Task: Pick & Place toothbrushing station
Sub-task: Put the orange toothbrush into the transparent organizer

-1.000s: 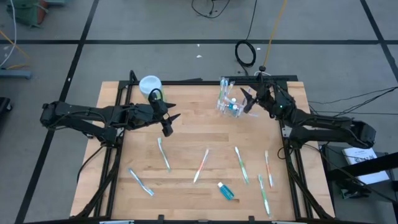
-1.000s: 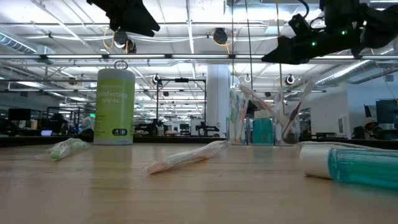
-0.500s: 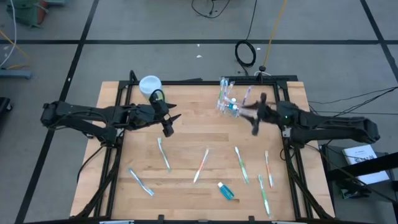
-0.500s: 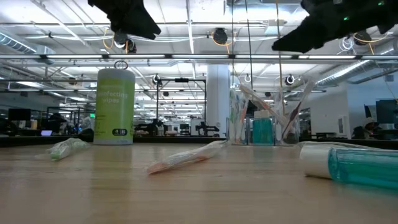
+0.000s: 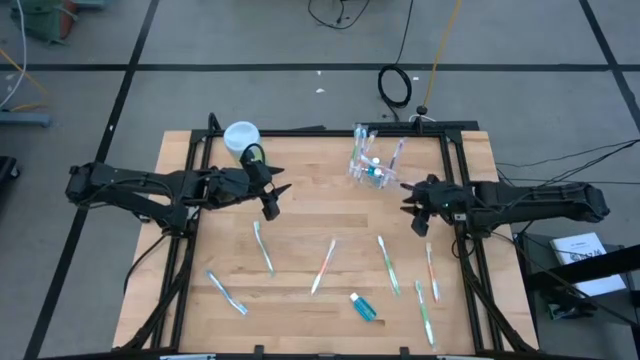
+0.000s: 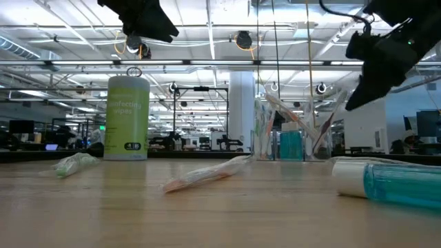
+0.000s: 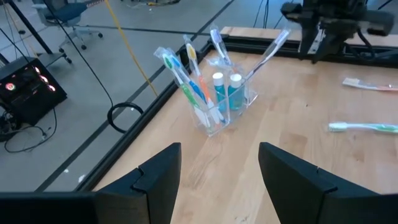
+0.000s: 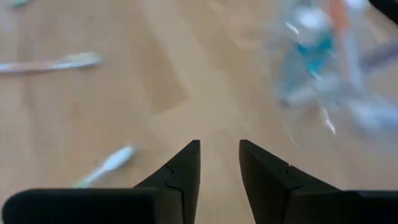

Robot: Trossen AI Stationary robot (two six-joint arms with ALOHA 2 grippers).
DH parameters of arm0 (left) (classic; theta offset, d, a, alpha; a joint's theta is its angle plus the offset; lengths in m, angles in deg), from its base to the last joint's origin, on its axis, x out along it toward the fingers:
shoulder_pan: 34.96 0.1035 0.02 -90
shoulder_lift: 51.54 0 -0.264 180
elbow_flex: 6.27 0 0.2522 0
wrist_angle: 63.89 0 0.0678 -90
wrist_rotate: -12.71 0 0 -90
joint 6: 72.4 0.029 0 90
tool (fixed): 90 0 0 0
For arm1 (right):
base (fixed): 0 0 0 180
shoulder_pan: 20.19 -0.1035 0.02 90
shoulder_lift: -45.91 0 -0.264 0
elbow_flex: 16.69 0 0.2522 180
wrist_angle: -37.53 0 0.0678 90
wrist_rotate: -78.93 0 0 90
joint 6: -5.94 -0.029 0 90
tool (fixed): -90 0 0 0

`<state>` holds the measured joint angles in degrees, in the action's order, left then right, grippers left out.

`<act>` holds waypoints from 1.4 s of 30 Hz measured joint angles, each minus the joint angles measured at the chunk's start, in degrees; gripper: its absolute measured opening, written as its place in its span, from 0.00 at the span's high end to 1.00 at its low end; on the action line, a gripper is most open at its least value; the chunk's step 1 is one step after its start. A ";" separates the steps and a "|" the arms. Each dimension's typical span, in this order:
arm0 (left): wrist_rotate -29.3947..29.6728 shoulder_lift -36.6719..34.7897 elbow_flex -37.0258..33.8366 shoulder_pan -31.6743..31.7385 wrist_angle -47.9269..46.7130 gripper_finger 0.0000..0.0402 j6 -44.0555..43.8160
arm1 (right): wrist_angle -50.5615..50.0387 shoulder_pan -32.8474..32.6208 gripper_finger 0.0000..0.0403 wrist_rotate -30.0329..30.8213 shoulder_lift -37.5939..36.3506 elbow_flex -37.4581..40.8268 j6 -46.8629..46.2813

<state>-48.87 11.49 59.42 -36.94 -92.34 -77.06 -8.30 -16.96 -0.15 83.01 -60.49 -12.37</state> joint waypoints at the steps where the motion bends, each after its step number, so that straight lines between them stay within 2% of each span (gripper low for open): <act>1: 0.02 0.00 0.00 0.00 0.10 0.46 0.04 | -1.29 0.02 0.74 1.74 -0.02 0.00 -2.50; 5: 0.02 0.00 0.00 0.02 0.02 0.46 0.03 | -4.61 0.02 0.72 11.98 0.00 0.02 -5.27; 8: 0.04 0.00 0.00 0.02 0.40 0.46 0.52 | -0.95 0.04 0.71 19.71 0.00 0.02 -2.30; 10: 0.04 0.00 -0.02 0.02 1.30 0.46 0.53 | 2.48 0.04 0.71 22.11 -0.02 0.02 0.72; 13: 0.04 0.00 -0.02 0.02 1.70 0.46 0.63 | 6.67 0.19 0.71 22.18 0.46 0.02 2.75; 16: 0.04 0.00 -0.02 0.02 1.72 0.46 1.91 | 8.18 0.20 0.71 23.10 1.80 0.02 4.50; 20: 0.04 0.00 -0.02 0.02 2.19 0.46 2.64 | 8.26 0.22 0.75 28.00 4.29 0.04 4.58; 27: 0.04 0.00 -0.02 0.02 3.01 0.46 3.59 | 10.90 0.20 0.96 28.16 6.98 0.09 10.07; 33: 0.04 0.00 -0.04 0.02 3.03 0.46 4.44 | 19.67 1.02 0.98 29.21 6.35 -2.03 21.07; 35: 0.07 0.00 -0.07 0.02 3.07 0.46 4.50 | 19.83 2.33 0.99 27.23 6.29 -3.86 22.69; 38: 0.05 0.00 -0.07 0.02 4.10 0.46 4.52 | 19.82 5.34 0.99 20.79 6.73 -6.19 23.06; 42: 0.04 -0.02 -0.07 0.02 4.96 0.46 4.53 | 19.76 9.42 1.00 13.44 7.33 -7.08 18.89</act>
<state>-48.82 11.47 59.35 -36.92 -87.39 -72.53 11.46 -7.54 13.29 90.34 -67.57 6.52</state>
